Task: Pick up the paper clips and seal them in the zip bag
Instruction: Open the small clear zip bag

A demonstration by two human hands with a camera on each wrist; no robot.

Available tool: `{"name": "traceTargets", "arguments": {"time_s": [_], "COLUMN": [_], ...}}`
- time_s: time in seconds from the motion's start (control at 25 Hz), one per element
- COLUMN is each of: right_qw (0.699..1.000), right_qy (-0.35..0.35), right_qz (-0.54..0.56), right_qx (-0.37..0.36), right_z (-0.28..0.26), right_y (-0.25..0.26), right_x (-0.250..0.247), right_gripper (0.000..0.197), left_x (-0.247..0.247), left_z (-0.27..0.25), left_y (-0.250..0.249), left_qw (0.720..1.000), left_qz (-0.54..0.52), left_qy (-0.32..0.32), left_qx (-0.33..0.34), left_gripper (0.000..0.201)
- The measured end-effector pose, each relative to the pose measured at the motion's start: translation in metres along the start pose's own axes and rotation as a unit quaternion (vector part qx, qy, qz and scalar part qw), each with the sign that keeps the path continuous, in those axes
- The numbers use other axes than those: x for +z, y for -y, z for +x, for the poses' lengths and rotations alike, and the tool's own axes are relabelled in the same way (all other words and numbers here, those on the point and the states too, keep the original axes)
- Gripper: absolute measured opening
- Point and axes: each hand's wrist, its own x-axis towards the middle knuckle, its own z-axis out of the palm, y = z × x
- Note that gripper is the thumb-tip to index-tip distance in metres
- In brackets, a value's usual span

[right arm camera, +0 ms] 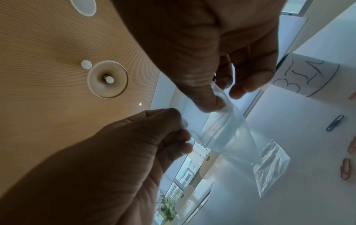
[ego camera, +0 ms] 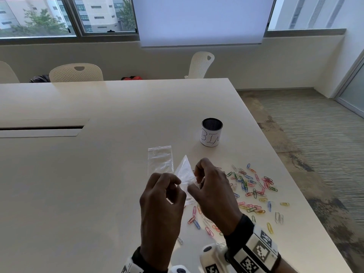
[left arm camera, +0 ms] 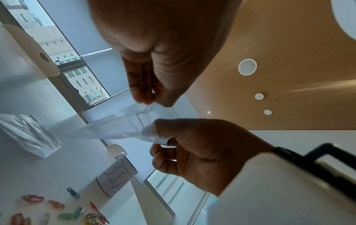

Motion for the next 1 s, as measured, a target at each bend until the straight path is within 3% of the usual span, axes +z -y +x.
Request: {"name": "traceTargets", "arguments": {"time_s": [0.24,0.28,0.36,0.44,0.52,0.64,0.84,0.92,1.0], "right_qw": [1.000,1.000,0.999,0.995,0.988,0.979,0.976,0.986,0.981], "right_qy": [-0.005,-0.002,0.009,0.037,0.076,0.119,0.102,0.103,0.113], "right_qz": [-0.007,0.005,0.047,0.096,0.132,0.162,0.193,0.115,-0.004], "right_qx": [-0.007,-0.006,0.004,0.020,0.023,0.010,-0.006,-0.058,-0.159], "right_z": [0.001,0.003,0.006,0.008,0.008,0.006,0.005,0.004,0.005], "right_y": [-0.003,-0.003,-0.001,0.004,0.011,0.021,0.026,0.022,0.019], "right_x": [-0.006,-0.008,-0.017,-0.029,-0.039,-0.045,-0.048,-0.049,-0.048], "right_gripper": [0.024,0.022,0.016,0.010,0.007,0.009,0.014,0.025,0.036], "left_x": [-0.010,-0.015,-0.027,-0.034,-0.033,-0.025,-0.020,-0.017,-0.014], "left_z": [0.002,0.003,0.006,0.010,0.012,0.015,0.012,0.010,0.009], "left_y": [0.005,0.008,0.018,0.029,0.039,0.041,0.041,0.043,0.045], "left_qw": [0.999,0.998,0.988,0.972,0.961,0.963,0.972,0.972,0.972], "left_qz": [-0.025,-0.043,-0.053,-0.012,0.012,-0.007,-0.032,-0.015,-0.011], "left_qy": [0.020,0.051,0.144,0.231,0.269,0.263,0.229,0.229,0.231], "left_qx": [0.014,0.012,0.013,0.035,0.056,0.065,0.043,0.041,0.053], "left_gripper": [0.026,0.036,0.075,0.107,0.124,0.126,0.110,0.106,0.102]}}
